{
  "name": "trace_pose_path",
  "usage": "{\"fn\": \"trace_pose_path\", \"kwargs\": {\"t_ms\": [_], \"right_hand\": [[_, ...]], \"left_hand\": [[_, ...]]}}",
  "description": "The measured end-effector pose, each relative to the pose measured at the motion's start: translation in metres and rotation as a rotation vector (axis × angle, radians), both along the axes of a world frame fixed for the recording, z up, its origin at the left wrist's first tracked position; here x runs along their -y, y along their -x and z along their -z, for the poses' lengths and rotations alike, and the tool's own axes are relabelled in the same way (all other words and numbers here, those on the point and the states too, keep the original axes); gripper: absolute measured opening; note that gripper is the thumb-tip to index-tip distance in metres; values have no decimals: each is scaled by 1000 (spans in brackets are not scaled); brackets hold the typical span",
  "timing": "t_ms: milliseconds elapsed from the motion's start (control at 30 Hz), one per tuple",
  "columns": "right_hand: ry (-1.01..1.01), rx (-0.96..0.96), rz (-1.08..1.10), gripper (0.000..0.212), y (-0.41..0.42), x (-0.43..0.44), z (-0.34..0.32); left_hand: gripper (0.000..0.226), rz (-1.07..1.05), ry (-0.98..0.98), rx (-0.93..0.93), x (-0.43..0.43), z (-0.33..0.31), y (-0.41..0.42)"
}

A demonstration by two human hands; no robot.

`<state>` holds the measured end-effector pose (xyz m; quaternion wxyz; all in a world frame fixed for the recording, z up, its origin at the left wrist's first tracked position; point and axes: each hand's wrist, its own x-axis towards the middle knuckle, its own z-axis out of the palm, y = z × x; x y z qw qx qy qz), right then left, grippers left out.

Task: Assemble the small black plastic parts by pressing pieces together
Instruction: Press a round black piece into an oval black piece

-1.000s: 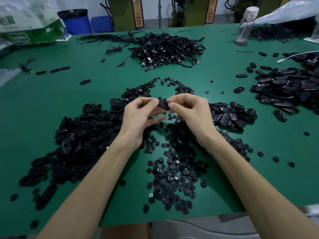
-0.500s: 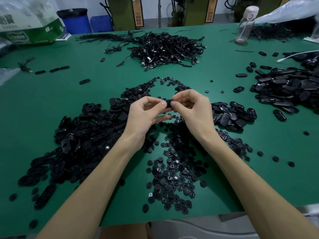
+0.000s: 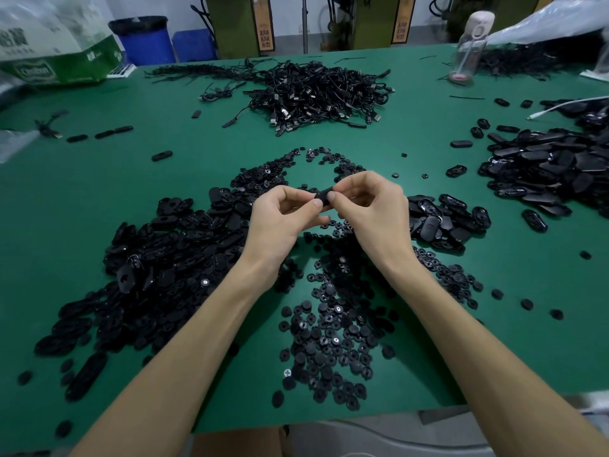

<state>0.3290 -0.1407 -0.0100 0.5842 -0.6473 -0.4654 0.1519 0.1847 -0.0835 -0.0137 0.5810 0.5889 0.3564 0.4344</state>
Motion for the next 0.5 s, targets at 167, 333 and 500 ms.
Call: {"fn": "trace_pose_path", "kwargs": {"t_ms": [167,333,500], "right_hand": [[10,12,3,2,2,1,-1],[17,64,13,1,5,3,-1],[-3,64,-85,5,5,4,-3]], "left_hand": [[16,14,54,55,0,0,0],[23,15,77,106,1,1,-1],[24,93,130,191,-1,0,1]]}}
